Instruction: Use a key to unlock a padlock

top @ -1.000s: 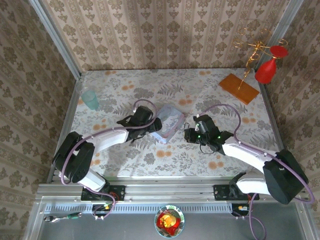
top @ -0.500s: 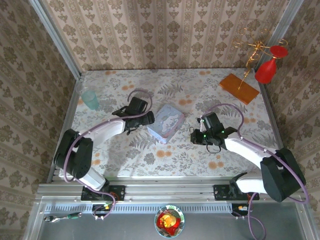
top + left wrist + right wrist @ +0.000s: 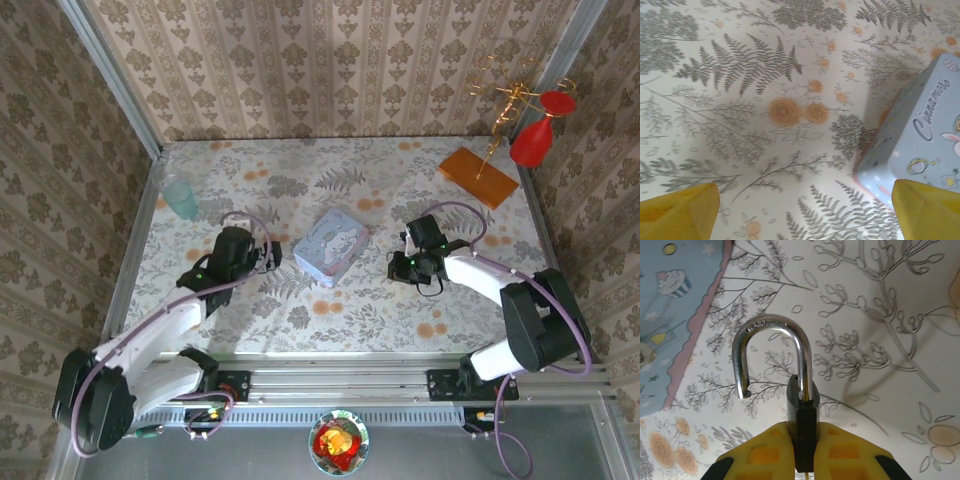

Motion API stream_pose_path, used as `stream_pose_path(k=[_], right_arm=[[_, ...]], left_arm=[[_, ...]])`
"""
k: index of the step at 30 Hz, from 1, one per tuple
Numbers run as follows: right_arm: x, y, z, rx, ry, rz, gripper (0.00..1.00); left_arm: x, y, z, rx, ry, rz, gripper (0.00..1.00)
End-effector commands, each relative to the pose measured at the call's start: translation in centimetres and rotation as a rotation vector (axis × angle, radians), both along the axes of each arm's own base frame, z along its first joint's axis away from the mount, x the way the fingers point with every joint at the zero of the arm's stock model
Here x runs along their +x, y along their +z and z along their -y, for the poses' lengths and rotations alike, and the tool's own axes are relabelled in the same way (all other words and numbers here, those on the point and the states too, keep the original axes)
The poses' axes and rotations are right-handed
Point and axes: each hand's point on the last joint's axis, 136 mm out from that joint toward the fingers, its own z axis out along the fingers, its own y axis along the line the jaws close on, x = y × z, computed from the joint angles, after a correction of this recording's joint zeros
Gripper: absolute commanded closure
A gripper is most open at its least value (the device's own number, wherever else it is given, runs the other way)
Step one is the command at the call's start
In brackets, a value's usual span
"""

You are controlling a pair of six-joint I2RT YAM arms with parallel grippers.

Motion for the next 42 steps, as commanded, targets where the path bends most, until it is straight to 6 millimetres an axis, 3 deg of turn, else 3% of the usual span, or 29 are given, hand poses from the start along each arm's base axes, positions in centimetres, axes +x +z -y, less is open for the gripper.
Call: stream_pose_path(k=[1,7,11,14,18,20,21,23,24,25,34,39,42], right_arm=[[0.4,0.0,0.3,-0.02,0.024,-0.027,0.99],[1.4,-0.7,1.2,-0.049,0.009,-0.05,0.97],[1.6,-0.7,1.5,-0.054,0.039,-0.054,0.88],[1.6,-0.4,1.6,-0.037,0.05,-0.042,0.75],[1.3,0.2,1.8,-0.033,0.054,-0.025,0.72],[1.2,0.7,2.1,-0.039,0.048,-0.006,0.66],[1.1,0.9,2.4,-0.047,0.043,-0.001,0.56],[1.0,1.5,2.8,-0.059,0.038,0.013,0.49],[0.8,1.9,3.1,-0.069,0.037,0.022,0.05],[0.7,2.3,3.4,-0.081,0.036,0.03,0.0],[-0.7,10.8,7.6,-0.264,-0.033,0.207,0.0],[-0.8,15.1,10.3,-0.383,-0.09,0.422,0.0],[-0.5,16.9,11.8,-0.432,-0.159,0.578,0.0]], left_arm=[[0.0,1.0,-1.7,0.059,0.017,0.095,0.08],[-0.7,0.1,-2.9,0.101,0.016,0.12,0.07],[-0.6,-0.7,-3.1,0.11,0.014,0.114,0.07],[-0.7,-0.9,-3.3,0.107,0.02,0.128,0.07],[-0.7,-0.6,-3.3,0.085,0.019,0.156,0.06],[-0.8,-0.5,-3.3,0.08,0.021,0.157,0.06],[-0.8,-0.5,-3.3,0.078,0.021,0.156,0.06],[-0.8,-0.3,-3.3,0.076,0.021,0.16,0.06],[-0.8,-0.2,-3.3,0.076,0.023,0.163,0.06],[-0.7,0.0,-3.5,0.077,0.031,0.167,0.06],[0.1,4.5,-7.1,0.104,0.245,0.31,0.0],[0.5,6.3,-9.3,0.162,0.364,0.375,0.0],[1.2,6.9,-9.2,0.14,0.368,0.494,0.0]])
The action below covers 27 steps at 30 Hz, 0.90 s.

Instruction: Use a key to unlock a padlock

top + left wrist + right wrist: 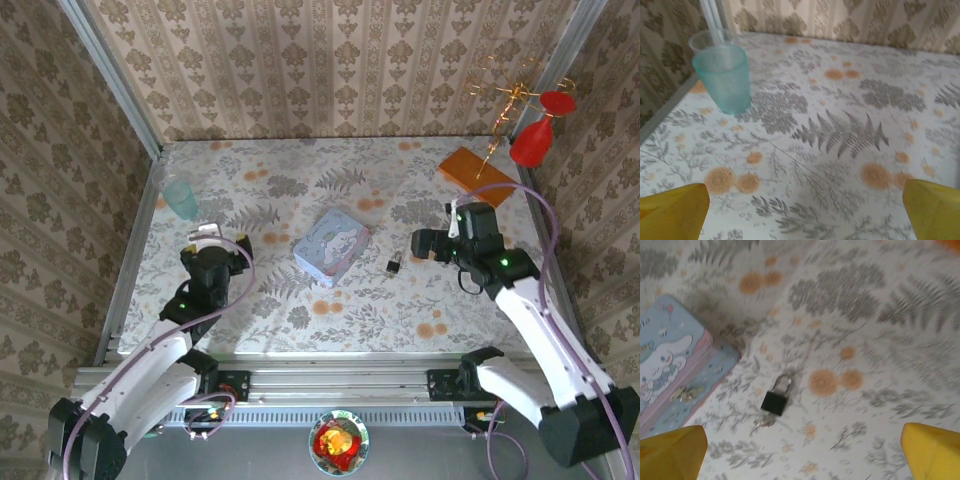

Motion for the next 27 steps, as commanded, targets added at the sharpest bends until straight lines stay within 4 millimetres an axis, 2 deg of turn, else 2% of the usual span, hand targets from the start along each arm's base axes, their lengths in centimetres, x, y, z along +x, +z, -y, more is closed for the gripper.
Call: stream_pose_path(k=[1,3,5,9,13,16,20,27], right_arm=[[0.2,1.0,2.8,-0.132,-0.074,0.143,0.0],[0.1,1.4,3.5,-0.171,-0.087,0.258,0.0],[0.0,1.4,4.1,-0.204,-0.095,0.358,0.0],[-0.5,0.5,3.7,-0.25,-0.038,0.526,0.0],[-1.0,-0.5,2.7,-0.268,0.033,0.638,0.0],[-1.1,-1.5,2.4,-0.305,0.069,0.655,0.0],[-0.7,-2.1,2.3,-0.336,0.088,0.651,0.0],[0.6,-4.0,1.2,-0.374,0.179,0.618,0.0]], left_arm=[[0.9,2.3,-1.2,0.023,0.059,0.195,0.0],[0.8,2.6,-1.0,0.045,0.033,0.304,0.0],[0.5,3.2,-2.3,0.063,0.106,0.366,0.0],[1.1,2.5,-3.3,0.233,0.146,0.289,0.0],[2.0,-0.2,-4.4,0.362,0.162,0.166,0.0],[3.1,-2.0,-3.6,0.425,0.09,0.126,0.0],[4.3,-4.2,-5.2,0.401,0.123,0.086,0.0],[5.4,-4.3,-5.9,0.391,0.094,0.14,0.0]])
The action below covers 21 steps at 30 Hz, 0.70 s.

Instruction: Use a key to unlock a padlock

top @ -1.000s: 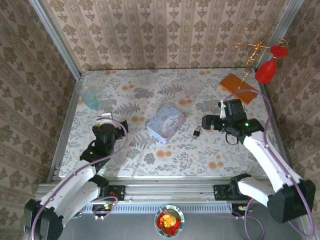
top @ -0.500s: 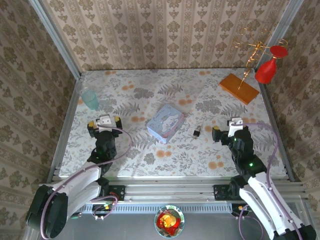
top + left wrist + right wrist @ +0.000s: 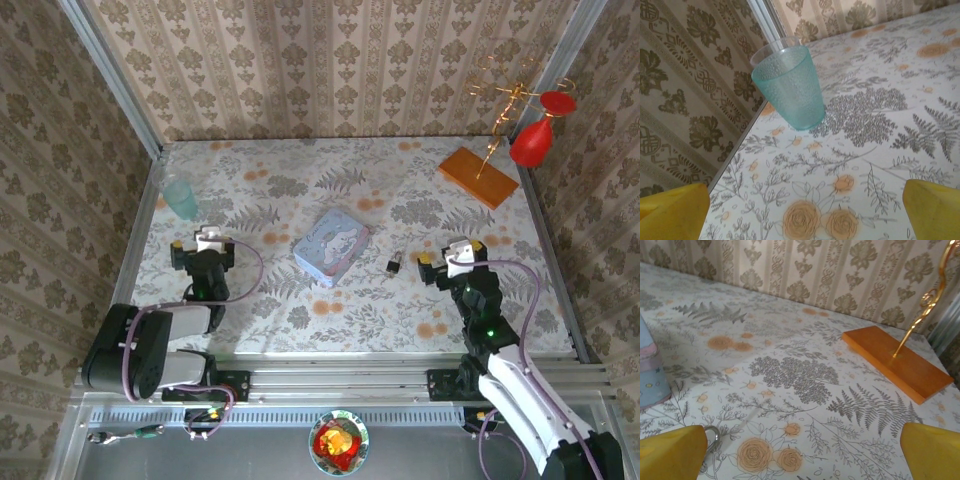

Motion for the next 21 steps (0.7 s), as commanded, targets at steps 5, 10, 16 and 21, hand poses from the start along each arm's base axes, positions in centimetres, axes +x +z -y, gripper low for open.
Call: stream_pose_path(k=[5,10,16,21], right_arm=[[1.4,0.2,-0.9,-0.033,0.057,0.049,0.0],[2.6,-1.0,-0.9,0.016,0.051,0.012,0.0],[4.3,-2.0,-1.0,0.064,0.062,-0.028,0.0],[5.6,-2.0,-0.6,0.083,0.051,-0.016,0.0]], left_arm=[[1.2,2.0,0.4,-0.049,-0.091,0.107,0.0],[2.1,1.1,1.2,-0.136,-0.178,0.104,0.0],[4.2,-1.3,2.0,-0.104,-0.204,0.047,0.0],[5.0,-1.6,0.5,-0.128,-0.126,0.014,0.0]])
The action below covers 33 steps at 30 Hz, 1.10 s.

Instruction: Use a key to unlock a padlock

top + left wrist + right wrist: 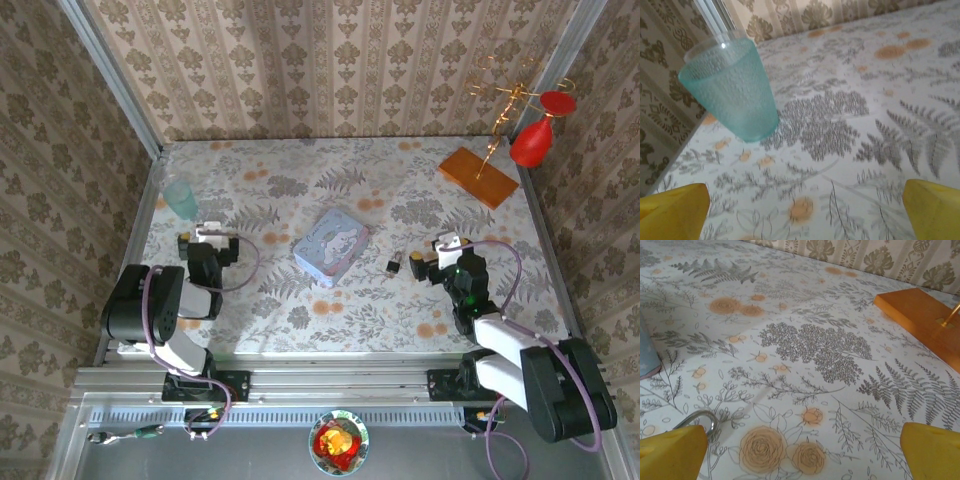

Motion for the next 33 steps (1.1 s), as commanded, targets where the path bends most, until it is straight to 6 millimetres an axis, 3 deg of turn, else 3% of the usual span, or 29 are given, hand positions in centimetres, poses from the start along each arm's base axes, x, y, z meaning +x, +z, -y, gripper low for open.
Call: stream_pose_path(k=[1,7,14,18,20,33], right_arm=[[2.0,3.4,0.0,0.054,0.001,0.113,0.0],[4.2,3.3,0.0,0.117,0.012,0.095,0.0],[5.9,0.4,1.1,0.155,-0.044,0.076,0.0],[7.0,0.0,2.8,0.171,-0.144,0.033,0.0],[7.7,-0.4,4.7,0.172,-0.268,-0.016,0.0],[7.7,-0.3,5.0,0.171,-0.28,-0.005,0.0]], left_arm=[[0.8,1.1,-0.6,-0.028,0.034,0.023,0.0],[1.1,1.1,-0.6,-0.031,0.038,0.01,0.0],[1.1,1.0,-0.7,-0.031,0.039,0.009,0.0],[1.1,1.1,-0.7,-0.03,0.039,0.01,0.0],[1.1,1.0,-0.7,-0.03,0.039,0.009,0.0],[1.1,1.0,-0.6,-0.03,0.038,0.009,0.0]])
